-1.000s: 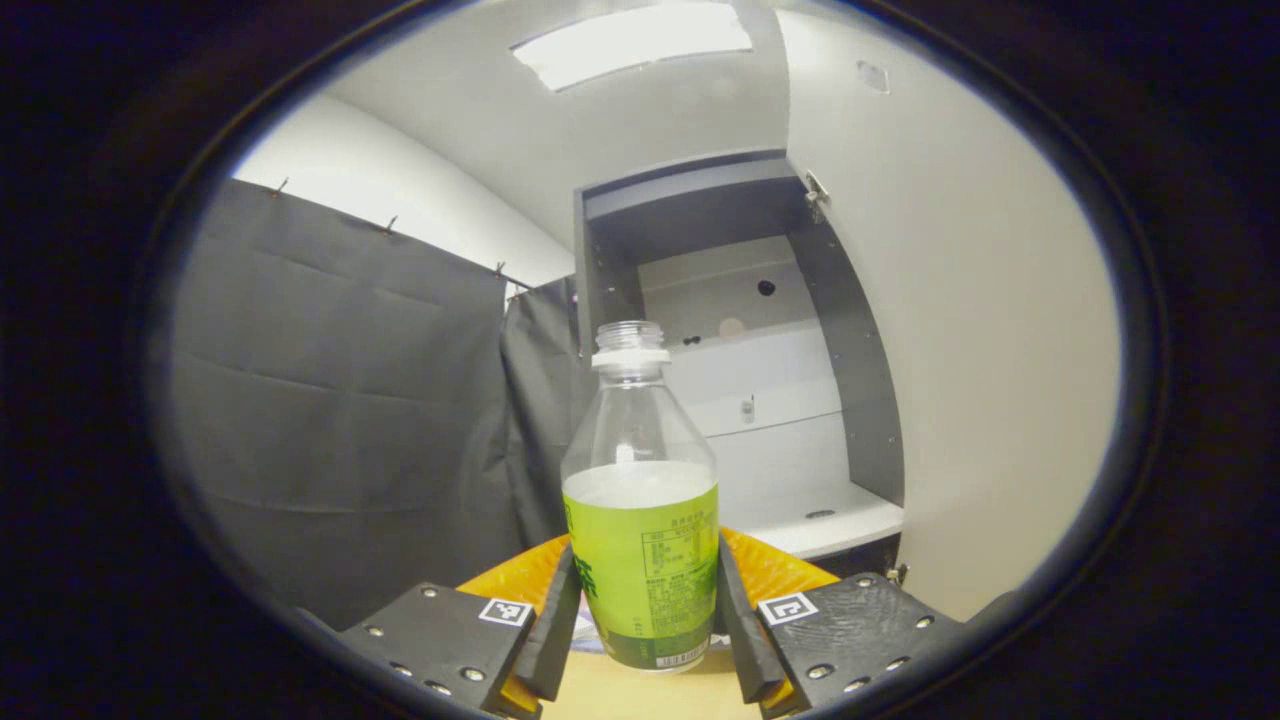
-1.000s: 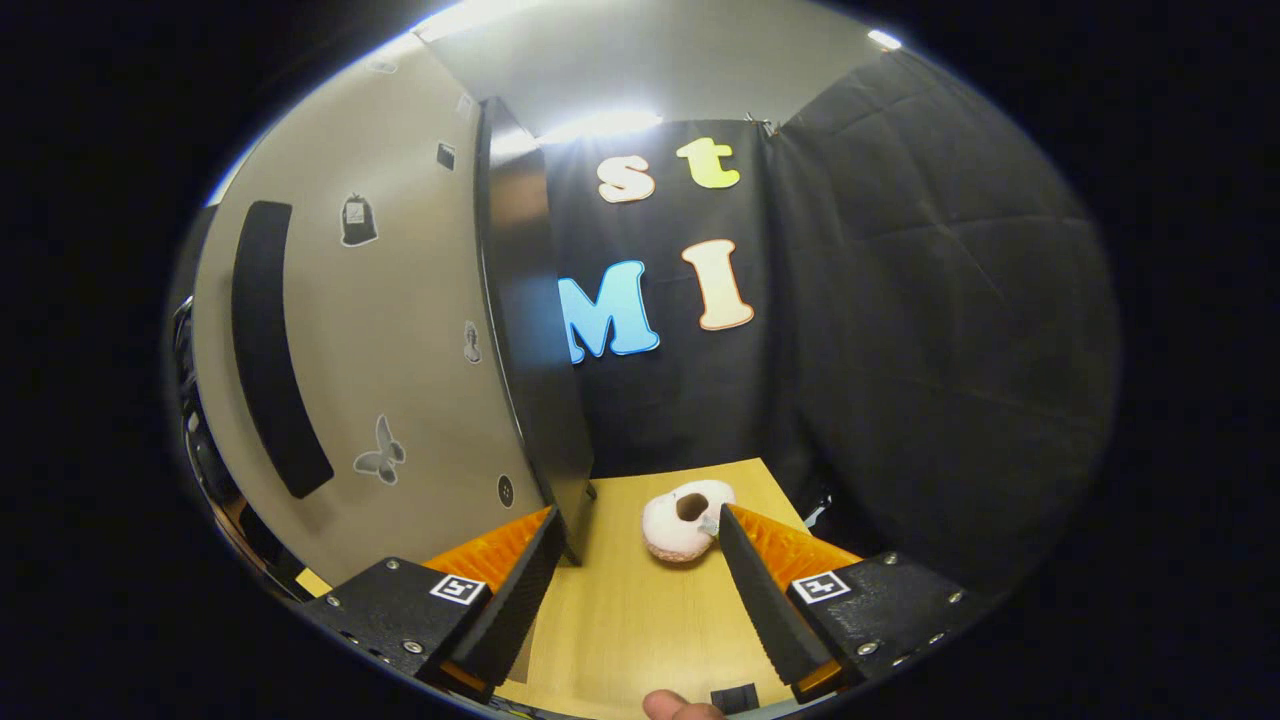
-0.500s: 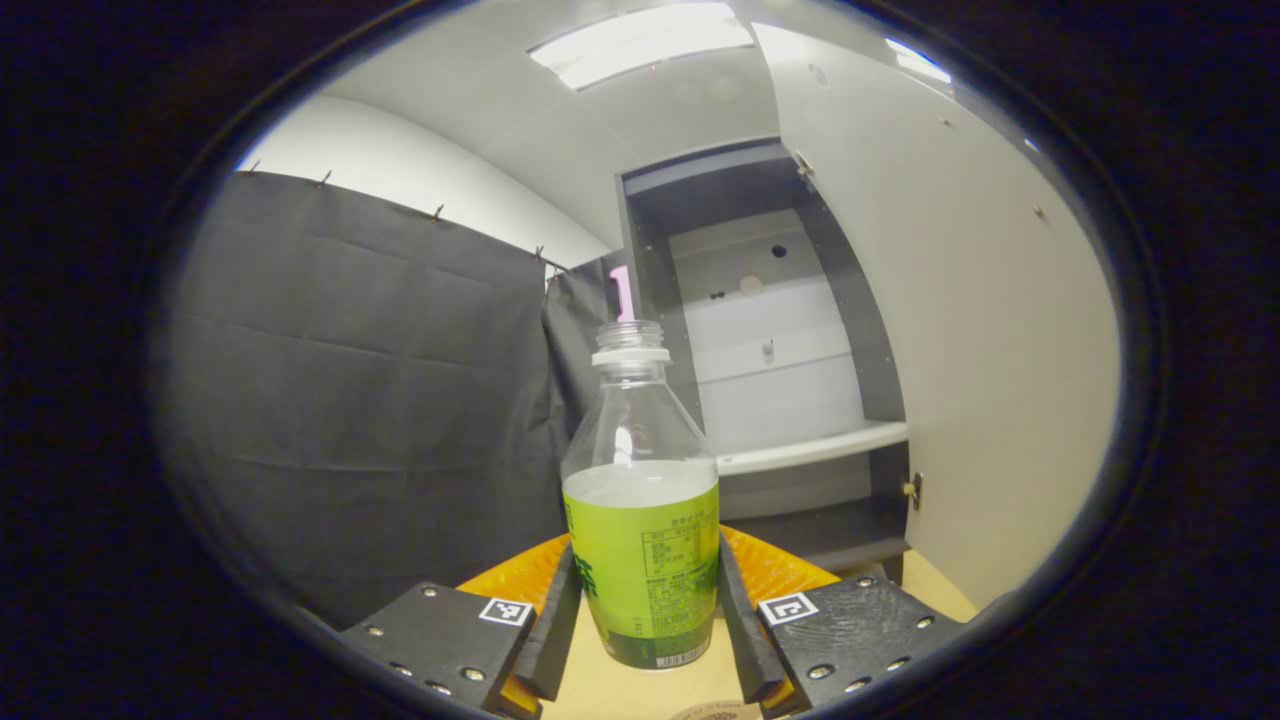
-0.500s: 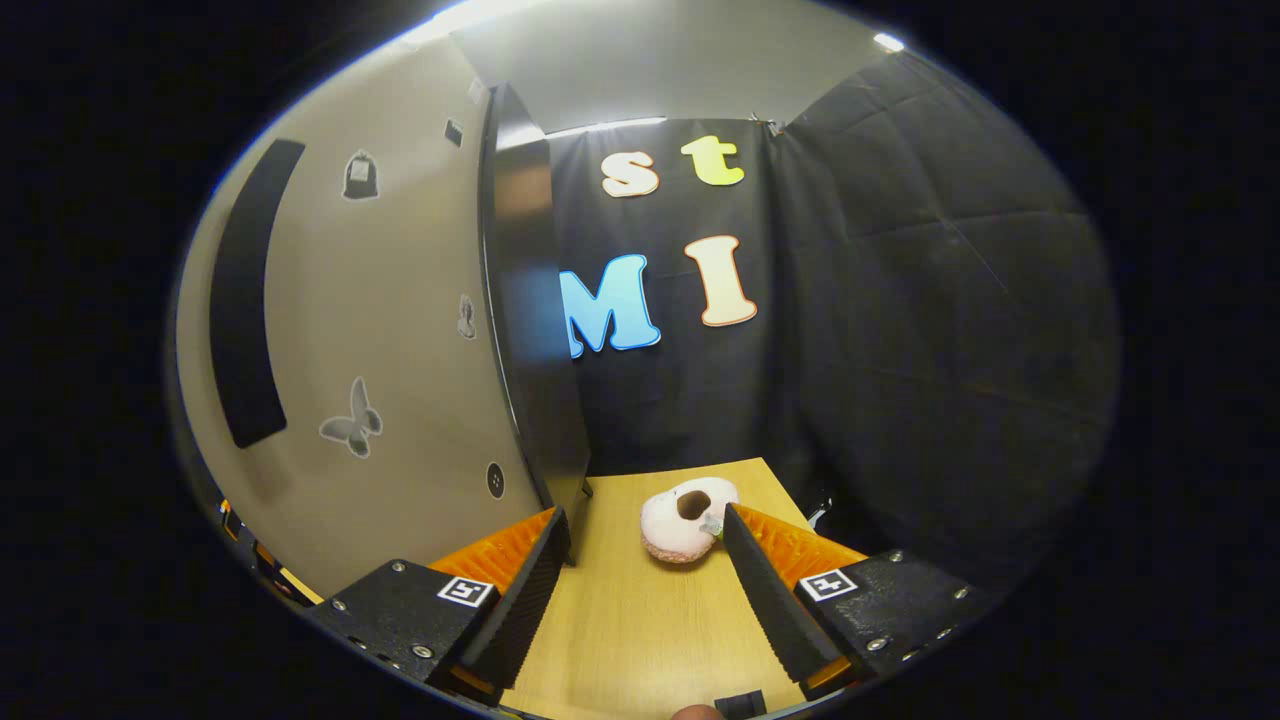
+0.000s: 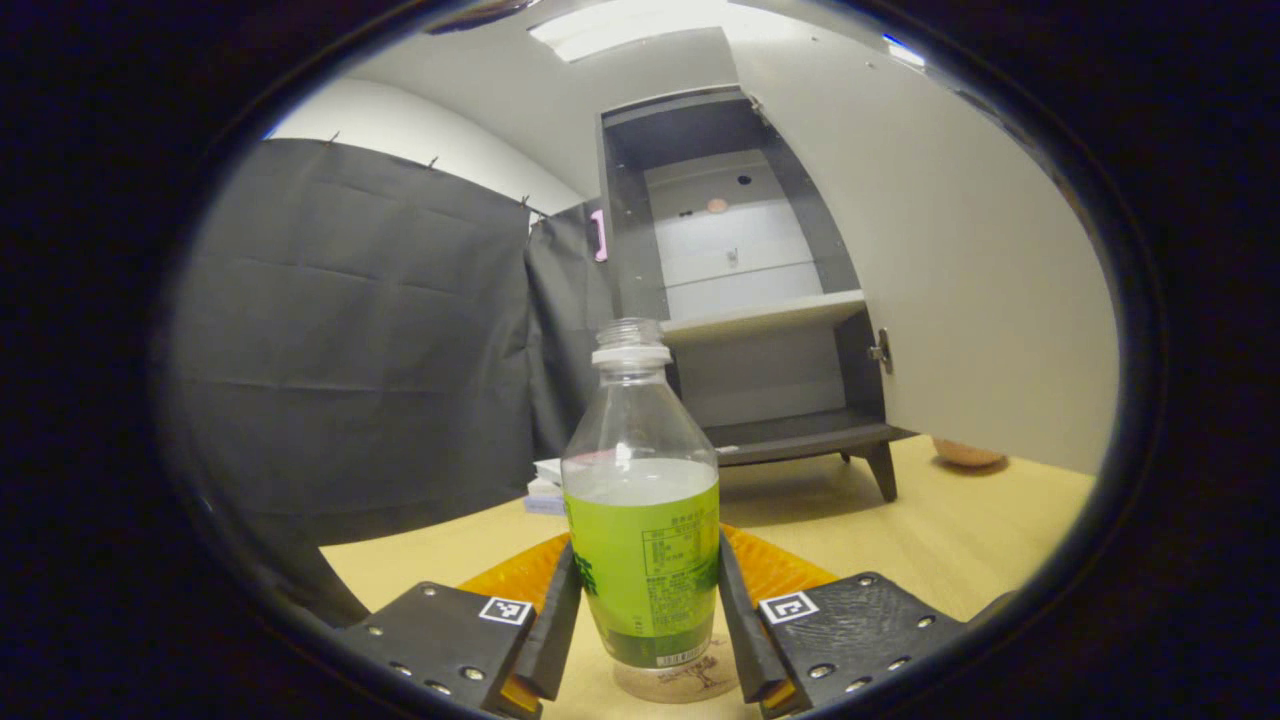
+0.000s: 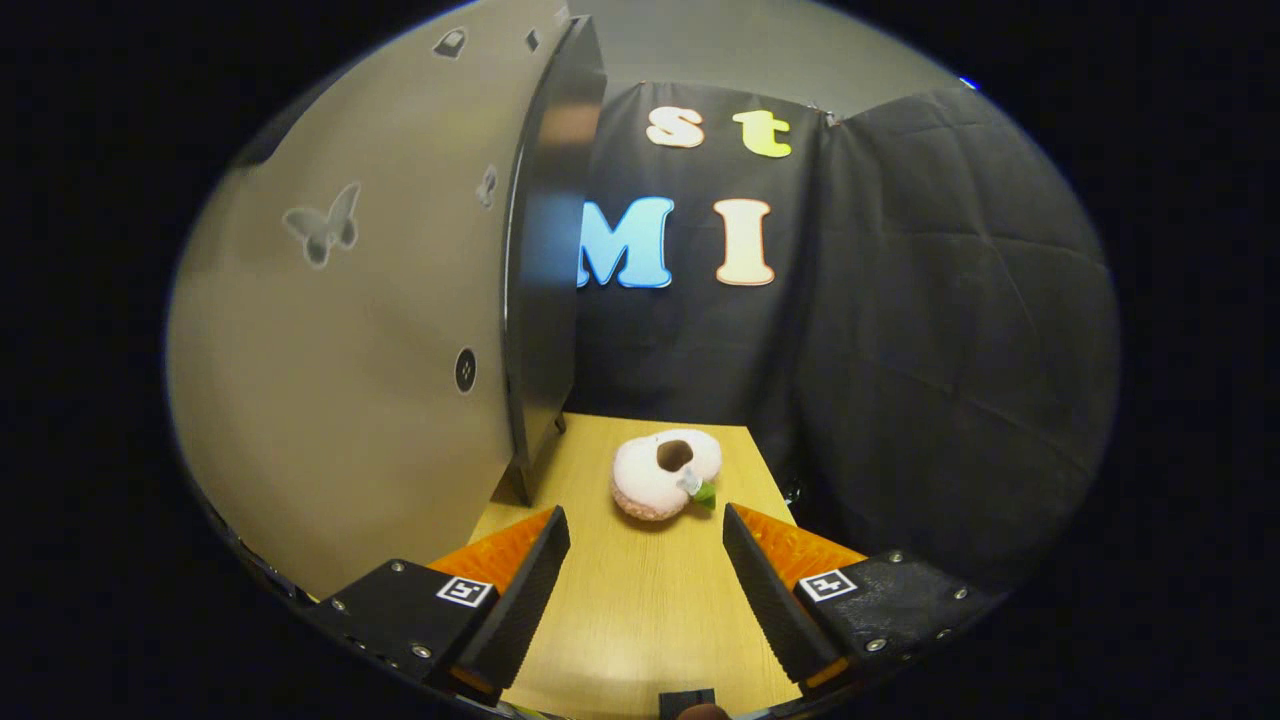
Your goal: Open the cabinet door with the right hand, grasp the bottle in the cabinet with the left hand and place it on the coaster, then close the cabinet door with the right hand.
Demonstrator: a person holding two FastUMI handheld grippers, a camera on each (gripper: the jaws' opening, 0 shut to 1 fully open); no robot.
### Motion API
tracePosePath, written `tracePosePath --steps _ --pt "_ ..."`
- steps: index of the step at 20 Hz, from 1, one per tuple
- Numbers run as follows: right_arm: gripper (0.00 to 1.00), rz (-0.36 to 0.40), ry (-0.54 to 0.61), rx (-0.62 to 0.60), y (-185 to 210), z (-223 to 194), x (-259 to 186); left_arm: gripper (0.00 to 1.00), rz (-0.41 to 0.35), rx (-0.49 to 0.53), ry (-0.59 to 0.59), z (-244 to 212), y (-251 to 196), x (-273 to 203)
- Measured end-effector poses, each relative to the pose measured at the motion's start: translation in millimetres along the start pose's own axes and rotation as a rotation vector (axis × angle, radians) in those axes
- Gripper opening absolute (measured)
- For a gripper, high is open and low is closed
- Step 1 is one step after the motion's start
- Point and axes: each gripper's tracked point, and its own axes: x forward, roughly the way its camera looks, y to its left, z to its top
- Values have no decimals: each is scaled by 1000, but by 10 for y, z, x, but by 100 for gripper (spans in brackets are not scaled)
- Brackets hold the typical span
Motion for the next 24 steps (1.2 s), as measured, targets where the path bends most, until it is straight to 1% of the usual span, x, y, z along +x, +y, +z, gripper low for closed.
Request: tracePosePath --steps 1,2,3,4,5,6,7,8,9,10,11,14,15,16,17,21,23,24 --pt "96 8 17 -9 20 -63 -1 71 2 -8 8 -59 -4 16" --pt "96 12 31 -11 31 -114 0 67 4 -19 16 -130 -9 9" --pt "96 11 38 -7 34 -140 -10 67 3 -26 21 -166 -15 12" --pt "95 15 42 0 50 -159 -7 71 9 -32 -4 -116 -16 -24" --pt "94 16 45 -3 57 -167 -9 67 0 -40 -12 -114 -47 -25" --pt "94 19 48 -9 63 -175 0 71 -1 -36 -3 -140 -36 -42" --pt "94 20 46 -13 68 -166 1 63 4 -28 13 -171 -23 -12" --pt "94 23 43 -8 74 -163 -1 72 2 -29 18 -179 -47 -36" --pt "94 24 46 -2 95 -168 -11 66 0 -31 23 -176 -52 -20" --pt "94 27 52 1 108 -202 -5 73 2 -32 24 -183 -39 -11" --pt "94 28 57 2 122 -221 -6 70 -3 -37 26 -184 -46 -1" --pt "94 29 63 6 140 -246 -9 73 -24 -46 33 -241 -72 1" --pt "94 27 64 6 139 -245 -15 75 -31 -50 33 -251 -86 18" --pt "94 25 64 7 142 -251 -17 91 -28 -57 33 -234 -80 4" --pt "94 24 65 11 141 -249 -35 88 -28 -63 31 -202 -63 -9" --pt "94 19 64 24 139 -251 -74 88 -35 -68 3 -25 -30 -218" --pt "94 18 58 32 155 -226 -116 88 -22 -73 20 3 41 -357" --pt "94 24 49 40 171 -175 -146 91 -34 -85 23 66 38 -435"
